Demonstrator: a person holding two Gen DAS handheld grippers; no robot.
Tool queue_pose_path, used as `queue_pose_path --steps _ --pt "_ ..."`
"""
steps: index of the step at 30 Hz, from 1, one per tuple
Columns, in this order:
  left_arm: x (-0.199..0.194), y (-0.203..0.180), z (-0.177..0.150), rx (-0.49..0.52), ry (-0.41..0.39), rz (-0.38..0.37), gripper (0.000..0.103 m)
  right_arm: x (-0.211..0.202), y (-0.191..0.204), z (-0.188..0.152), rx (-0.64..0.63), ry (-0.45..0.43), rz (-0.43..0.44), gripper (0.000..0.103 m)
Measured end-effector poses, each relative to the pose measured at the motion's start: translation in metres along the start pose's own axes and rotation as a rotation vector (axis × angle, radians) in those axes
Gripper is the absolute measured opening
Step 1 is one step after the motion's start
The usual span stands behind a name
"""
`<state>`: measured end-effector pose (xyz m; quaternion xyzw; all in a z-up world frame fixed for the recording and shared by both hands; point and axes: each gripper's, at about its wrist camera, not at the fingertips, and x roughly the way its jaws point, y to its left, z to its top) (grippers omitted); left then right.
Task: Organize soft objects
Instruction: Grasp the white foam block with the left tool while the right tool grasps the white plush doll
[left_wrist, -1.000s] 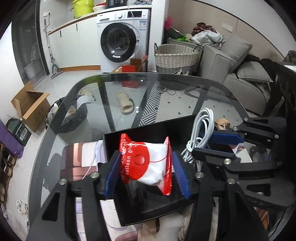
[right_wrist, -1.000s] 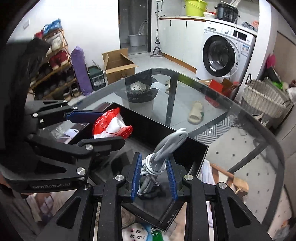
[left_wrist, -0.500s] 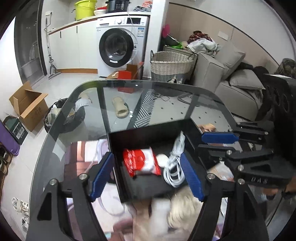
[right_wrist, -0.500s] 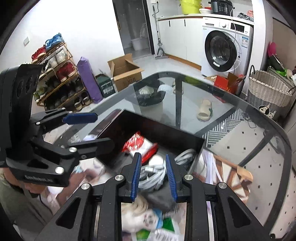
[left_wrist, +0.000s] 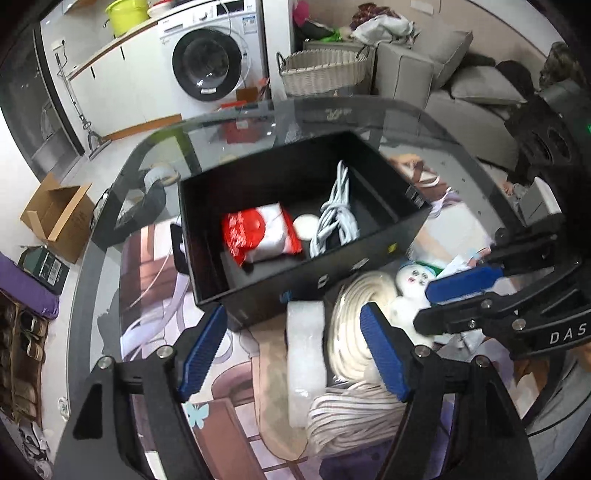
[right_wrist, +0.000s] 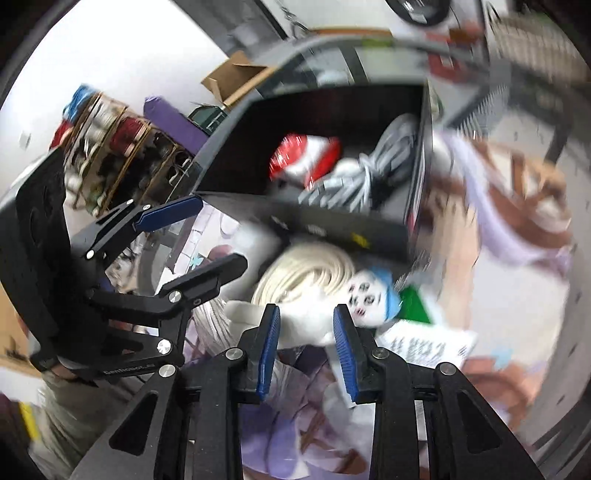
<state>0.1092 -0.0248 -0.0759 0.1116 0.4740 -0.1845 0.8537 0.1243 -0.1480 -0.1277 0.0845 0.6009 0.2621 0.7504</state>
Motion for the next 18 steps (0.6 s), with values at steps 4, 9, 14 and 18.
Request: queue_pose_path --steps 4,9,14,18 --pt "0.007 0.001 -0.002 0.002 0.015 0.0 0.075 0.003 -0.007 0.001 0.087 -0.024 0.08 0.056" --pt "0.012 0.001 -0.007 0.016 0.035 0.011 0.075 0.01 -0.003 0.003 0.11 -0.004 -0.018 0.064" --pt "0.018 0.003 -0.013 0.021 0.056 0.019 0.075 0.026 0.004 0.006 0.054 0.015 -0.069 0.052" --pt "0.023 0.001 -0.018 0.026 0.07 0.041 0.074 0.031 0.013 0.004 -0.028 0.042 -0.107 0.04"
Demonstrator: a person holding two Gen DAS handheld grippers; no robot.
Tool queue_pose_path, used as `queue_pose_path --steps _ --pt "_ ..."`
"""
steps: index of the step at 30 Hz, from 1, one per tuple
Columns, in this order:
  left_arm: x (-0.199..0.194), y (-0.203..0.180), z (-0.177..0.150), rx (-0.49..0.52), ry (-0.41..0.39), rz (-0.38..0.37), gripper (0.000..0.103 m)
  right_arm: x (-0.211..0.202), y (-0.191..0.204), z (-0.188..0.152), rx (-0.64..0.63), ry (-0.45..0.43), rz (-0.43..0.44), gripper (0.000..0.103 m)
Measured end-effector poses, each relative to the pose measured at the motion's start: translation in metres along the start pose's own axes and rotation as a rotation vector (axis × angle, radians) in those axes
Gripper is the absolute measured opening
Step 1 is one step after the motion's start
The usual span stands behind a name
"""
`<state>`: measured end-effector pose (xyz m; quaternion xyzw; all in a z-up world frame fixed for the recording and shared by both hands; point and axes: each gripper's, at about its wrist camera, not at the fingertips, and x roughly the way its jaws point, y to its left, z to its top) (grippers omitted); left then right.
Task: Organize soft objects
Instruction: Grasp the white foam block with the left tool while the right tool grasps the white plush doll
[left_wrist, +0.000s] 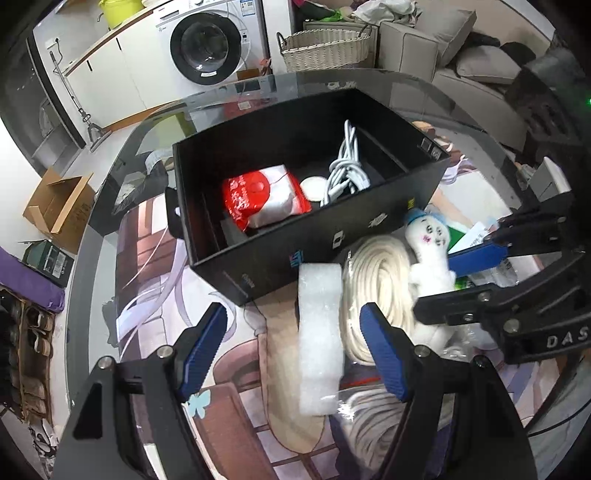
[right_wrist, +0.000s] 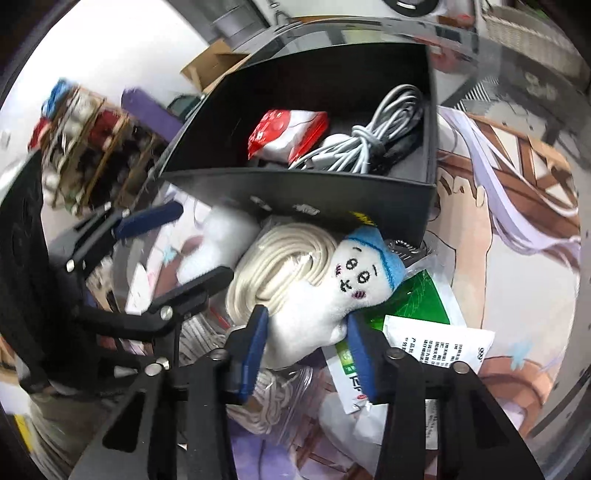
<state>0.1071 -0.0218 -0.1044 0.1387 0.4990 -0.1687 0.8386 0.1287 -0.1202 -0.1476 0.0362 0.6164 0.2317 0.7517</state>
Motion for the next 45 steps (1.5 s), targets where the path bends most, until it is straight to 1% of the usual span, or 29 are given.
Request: queue_pose_path --steps 1,2,3,4,5,6,7,8,9,11,12,15,16,18,20,22,25,27,28,29,30,32,35,40,43,45 --pt "0.002 0.0 0.0 -0.002 0.008 0.009 0.071 0.0 0.002 0.0 -0.014 0.001 -0.003 0.039" --pt "0.003 0.0 -0.001 -0.003 0.014 0.008 0.059 -0.001 0.004 -0.001 -0.034 0.001 -0.012 0.038" --pt "0.004 0.001 -0.001 -0.002 0.02 -0.001 0.05 -0.003 0.007 -0.003 -0.067 -0.004 -0.025 0.038" --pt "0.005 0.0 -0.001 -0.002 0.029 -0.01 0.03 -0.007 0.009 -0.005 -0.099 -0.011 -0.042 0.038" --pt "0.007 0.001 -0.002 -0.006 0.045 -0.022 0.02 -0.01 0.011 -0.006 -0.13 -0.017 -0.062 0.038" --pt "0.007 0.001 -0.004 -0.008 0.053 -0.026 0.02 -0.012 0.014 -0.008 -0.171 -0.022 -0.087 0.038" --pt "0.005 0.0 -0.006 -0.005 0.052 -0.026 0.02 -0.018 0.019 -0.01 -0.241 -0.043 -0.14 0.038" --pt "0.003 -0.001 -0.007 0.0 0.051 -0.026 0.02 -0.019 0.019 -0.012 -0.278 -0.051 -0.173 0.038" --pt "0.002 -0.002 -0.009 0.003 0.052 -0.028 0.02 -0.021 0.024 -0.016 -0.364 -0.054 -0.255 0.038" --pt "-0.003 -0.001 -0.013 -0.008 0.054 -0.032 0.02 -0.018 0.027 -0.024 -0.462 -0.029 -0.32 0.038" --pt "-0.004 0.0 -0.015 -0.015 0.056 -0.035 0.02 -0.015 0.029 -0.027 -0.493 -0.016 -0.326 0.038" --pt "-0.003 0.002 -0.02 -0.034 0.056 -0.031 0.021 -0.012 0.031 -0.03 -0.505 -0.011 -0.299 0.038" --pt "-0.002 0.003 -0.021 -0.04 0.06 -0.026 0.022 -0.012 0.029 -0.028 -0.483 -0.014 -0.27 0.038" --pt "0.001 0.0 -0.024 -0.039 0.069 -0.036 0.03 -0.016 0.022 -0.025 -0.421 -0.01 -0.207 0.039" --pt "0.002 -0.004 -0.024 -0.027 0.065 -0.023 0.049 -0.018 0.016 -0.028 -0.396 -0.005 -0.179 0.041" --pt "0.002 -0.008 -0.024 -0.016 0.061 -0.006 0.05 -0.017 0.015 -0.027 -0.396 -0.002 -0.186 0.041" --pt "0.0 -0.013 -0.022 0.004 0.053 0.001 0.05 -0.008 0.008 -0.026 -0.368 0.017 -0.168 0.043" --pt "0.001 -0.011 -0.022 -0.002 0.055 0.006 0.05 0.001 0.011 -0.028 -0.383 0.019 -0.194 0.044" --pt "0.001 -0.011 -0.022 -0.005 0.057 0.006 0.047 0.003 0.014 -0.029 -0.413 0.015 -0.221 0.038" --pt "0.002 -0.01 -0.022 -0.001 0.06 0.005 0.028 0.004 0.017 -0.031 -0.433 0.015 -0.228 0.025" --pt "0.003 -0.011 -0.022 0.007 0.064 0.006 0.021 0.003 0.021 -0.031 -0.456 0.017 -0.227 0.024" --pt "0.003 -0.011 -0.024 0.017 0.068 0.013 0.02 0.0 0.023 -0.031 -0.448 0.006 -0.232 0.022" --pt "-0.003 -0.013 -0.024 0.032 0.042 0.035 0.02 -0.005 0.026 -0.033 -0.465 -0.004 -0.235 0.022" --pt "-0.015 -0.009 -0.021 0.018 0.003 0.011 0.02 -0.018 0.019 -0.033 -0.443 -0.025 -0.205 0.022" --pt "-0.024 -0.008 -0.018 0.017 -0.027 0.007 0.02 -0.031 0.023 -0.031 -0.439 -0.068 -0.185 0.022" --pt "-0.033 -0.006 -0.016 0.009 -0.061 0.01 0.02 -0.043 0.026 -0.03 -0.437 -0.104 -0.176 0.022"
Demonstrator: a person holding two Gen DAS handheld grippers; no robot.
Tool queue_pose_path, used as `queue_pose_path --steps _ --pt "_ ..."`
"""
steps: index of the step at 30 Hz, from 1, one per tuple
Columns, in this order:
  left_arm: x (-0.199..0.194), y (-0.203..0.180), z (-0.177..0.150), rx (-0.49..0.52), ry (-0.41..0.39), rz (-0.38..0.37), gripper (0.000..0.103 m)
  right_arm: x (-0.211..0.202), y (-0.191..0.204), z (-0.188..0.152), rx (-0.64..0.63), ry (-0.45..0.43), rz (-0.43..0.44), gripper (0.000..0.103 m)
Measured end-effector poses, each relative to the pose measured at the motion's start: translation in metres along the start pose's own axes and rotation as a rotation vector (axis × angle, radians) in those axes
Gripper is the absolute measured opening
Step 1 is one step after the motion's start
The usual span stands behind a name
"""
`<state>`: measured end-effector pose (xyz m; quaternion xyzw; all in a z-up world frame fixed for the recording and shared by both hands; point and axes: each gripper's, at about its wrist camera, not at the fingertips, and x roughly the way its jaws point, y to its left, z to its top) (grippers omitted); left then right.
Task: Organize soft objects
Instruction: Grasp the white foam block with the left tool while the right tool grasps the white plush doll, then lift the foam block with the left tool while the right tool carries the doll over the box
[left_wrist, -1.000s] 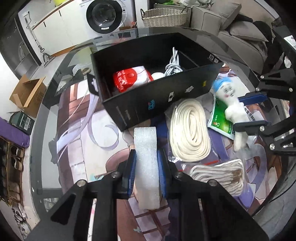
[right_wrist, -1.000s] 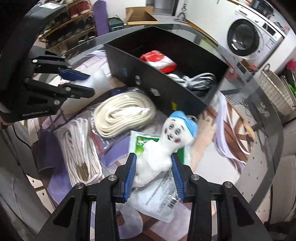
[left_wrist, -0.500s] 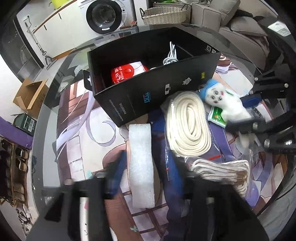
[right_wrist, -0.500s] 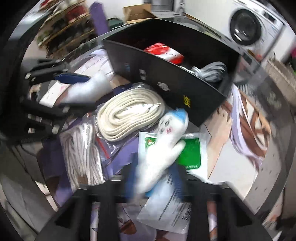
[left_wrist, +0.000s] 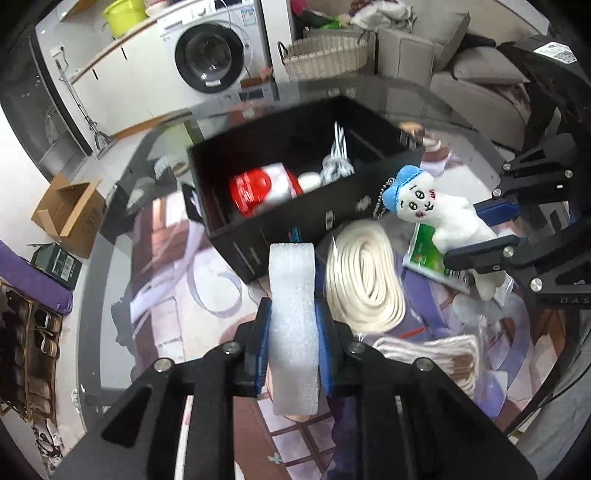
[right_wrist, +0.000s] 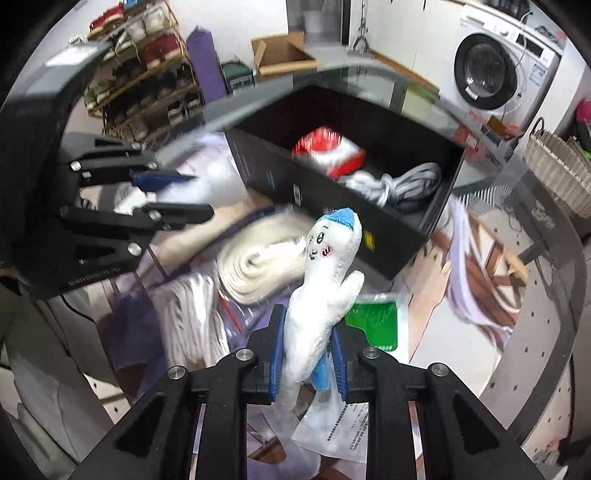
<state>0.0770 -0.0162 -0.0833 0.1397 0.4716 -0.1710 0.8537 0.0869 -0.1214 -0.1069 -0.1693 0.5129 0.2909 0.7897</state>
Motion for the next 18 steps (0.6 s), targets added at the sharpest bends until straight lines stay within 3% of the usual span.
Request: queue_pose_path --steps 4,13,18 --pt "-0.021 0.005 0.007 -0.022 -0.102 0.008 0.02 -0.033 0.002 0.007 0.013 -0.161 0.003 0.022" --pt "-0.095 0.018 0.008 -0.107 -0.465 0.036 0.021 -0.097 0.014 0.006 -0.002 -0.57 -0.049 0.022" --pt "-0.119 0.03 0.0 -0.132 -0.596 0.083 0.021 -0.121 0.02 -0.001 -0.008 -0.701 -0.055 0.022"
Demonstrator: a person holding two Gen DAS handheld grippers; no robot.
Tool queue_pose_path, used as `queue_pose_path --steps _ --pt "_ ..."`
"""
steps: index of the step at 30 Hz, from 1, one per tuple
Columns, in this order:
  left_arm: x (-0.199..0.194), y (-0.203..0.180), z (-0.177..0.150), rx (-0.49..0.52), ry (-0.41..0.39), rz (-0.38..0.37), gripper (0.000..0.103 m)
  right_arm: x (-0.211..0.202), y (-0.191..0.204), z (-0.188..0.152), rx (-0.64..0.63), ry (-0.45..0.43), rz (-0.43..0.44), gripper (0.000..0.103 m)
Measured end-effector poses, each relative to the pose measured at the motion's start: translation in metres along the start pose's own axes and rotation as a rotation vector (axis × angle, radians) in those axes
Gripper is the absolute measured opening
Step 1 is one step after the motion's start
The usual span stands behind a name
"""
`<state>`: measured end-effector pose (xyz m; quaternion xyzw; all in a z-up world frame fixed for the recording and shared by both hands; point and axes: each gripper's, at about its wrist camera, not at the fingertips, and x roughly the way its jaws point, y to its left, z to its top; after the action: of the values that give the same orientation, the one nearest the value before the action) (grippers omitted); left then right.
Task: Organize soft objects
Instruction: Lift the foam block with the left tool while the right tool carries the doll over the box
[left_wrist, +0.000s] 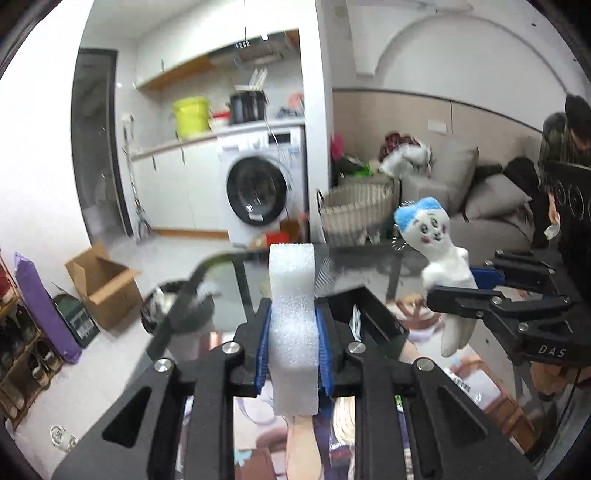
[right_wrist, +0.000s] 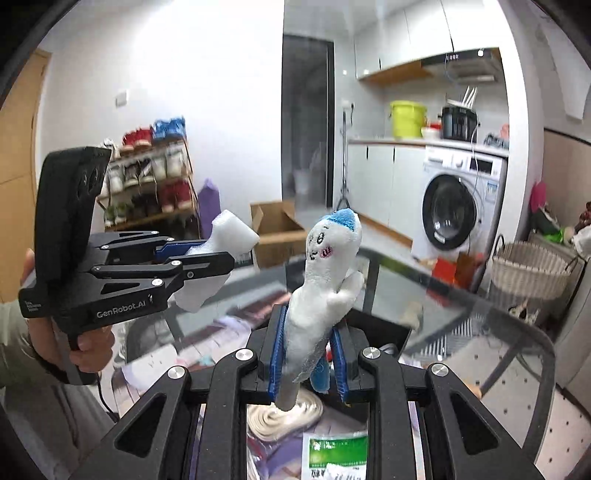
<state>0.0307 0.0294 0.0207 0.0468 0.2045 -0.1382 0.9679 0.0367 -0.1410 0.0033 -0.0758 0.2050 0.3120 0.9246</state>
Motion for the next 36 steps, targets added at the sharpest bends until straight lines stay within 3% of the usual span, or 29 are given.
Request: queue_pose_path --steps 19,29,36 --pt "0.0 0.0 0.002 0.003 -0.024 0.016 0.021 -0.01 -0.006 0.001 0.033 -0.048 0.015 0.022" --pt "0.022 0.004 0.025 -0.028 -0.063 0.047 0.021 0.017 -0.007 0.025 0.0 -0.083 -0.024 0.022" --pt "0.052 0.023 0.033 -0.094 -0.052 0.057 0.021 0.047 -0.019 0.037 0.007 -0.052 -0.079 0.022"
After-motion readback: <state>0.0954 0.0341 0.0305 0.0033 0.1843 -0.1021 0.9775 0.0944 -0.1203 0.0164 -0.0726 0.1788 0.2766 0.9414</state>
